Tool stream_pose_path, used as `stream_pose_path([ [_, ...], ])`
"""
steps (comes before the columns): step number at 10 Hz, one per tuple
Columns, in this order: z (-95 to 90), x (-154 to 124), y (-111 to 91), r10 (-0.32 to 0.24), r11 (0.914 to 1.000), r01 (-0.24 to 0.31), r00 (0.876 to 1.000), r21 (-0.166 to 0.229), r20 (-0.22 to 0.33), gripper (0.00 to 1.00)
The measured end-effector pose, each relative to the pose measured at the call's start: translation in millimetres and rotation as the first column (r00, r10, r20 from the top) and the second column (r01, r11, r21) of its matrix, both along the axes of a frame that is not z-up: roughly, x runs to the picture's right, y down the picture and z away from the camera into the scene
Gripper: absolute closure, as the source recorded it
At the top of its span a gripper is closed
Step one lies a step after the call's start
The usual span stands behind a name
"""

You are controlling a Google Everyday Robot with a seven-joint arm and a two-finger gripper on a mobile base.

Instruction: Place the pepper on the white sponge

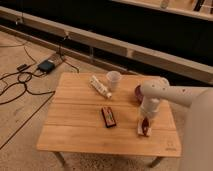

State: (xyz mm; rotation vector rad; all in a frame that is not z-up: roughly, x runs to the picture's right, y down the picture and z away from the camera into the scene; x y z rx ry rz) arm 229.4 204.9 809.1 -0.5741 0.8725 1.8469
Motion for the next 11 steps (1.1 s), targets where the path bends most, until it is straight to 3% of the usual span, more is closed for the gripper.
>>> stream_pose_path([
  [4,-7.3,-10.2,-7.6,-0.001,0.9998,0.001,1.0,0.02,0.017,0.2],
  [6,-18.5,-18.5,-26.7,-0.012,0.9975,0.01,1.0,0.069,0.027,0.2],
  [8,-34.9,-37.3,-56.6,-0.051,0.9885,0.043,0.997,0.145,0.052,0.2],
  [9,-48.3,-56.8,-76.7,-0.093,0.9777,0.076,0.993,0.196,0.077,0.2],
  [11,-66.6,-85.4,-95.6,-0.138,0.9628,0.106,0.984,0.249,0.115,0.2],
])
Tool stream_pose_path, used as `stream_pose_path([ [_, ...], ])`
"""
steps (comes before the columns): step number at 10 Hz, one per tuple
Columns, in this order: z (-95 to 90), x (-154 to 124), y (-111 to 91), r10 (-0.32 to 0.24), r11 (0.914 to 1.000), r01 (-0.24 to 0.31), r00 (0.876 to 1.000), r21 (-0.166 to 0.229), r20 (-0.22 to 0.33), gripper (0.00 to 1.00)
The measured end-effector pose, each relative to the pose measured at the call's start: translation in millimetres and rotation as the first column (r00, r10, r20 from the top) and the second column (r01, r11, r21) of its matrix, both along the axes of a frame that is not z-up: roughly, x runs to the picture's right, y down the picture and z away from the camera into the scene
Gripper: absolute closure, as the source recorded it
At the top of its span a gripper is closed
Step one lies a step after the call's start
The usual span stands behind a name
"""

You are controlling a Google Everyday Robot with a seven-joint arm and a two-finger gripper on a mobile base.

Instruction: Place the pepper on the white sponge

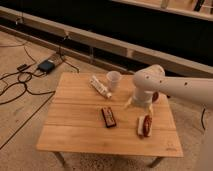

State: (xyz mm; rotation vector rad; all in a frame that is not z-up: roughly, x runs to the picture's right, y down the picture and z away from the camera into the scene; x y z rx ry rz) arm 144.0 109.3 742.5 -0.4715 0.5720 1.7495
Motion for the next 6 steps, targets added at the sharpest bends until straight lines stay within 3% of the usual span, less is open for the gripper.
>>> stream_pose_path([
  [2,-13.3,-42.4,-11.5,-0.04,0.9989,0.038,0.997,0.03,0.069,0.2],
  [6,-13.3,-39.0,-9.9,-0.045,0.9987,0.044,0.997,0.024,0.063,0.2],
])
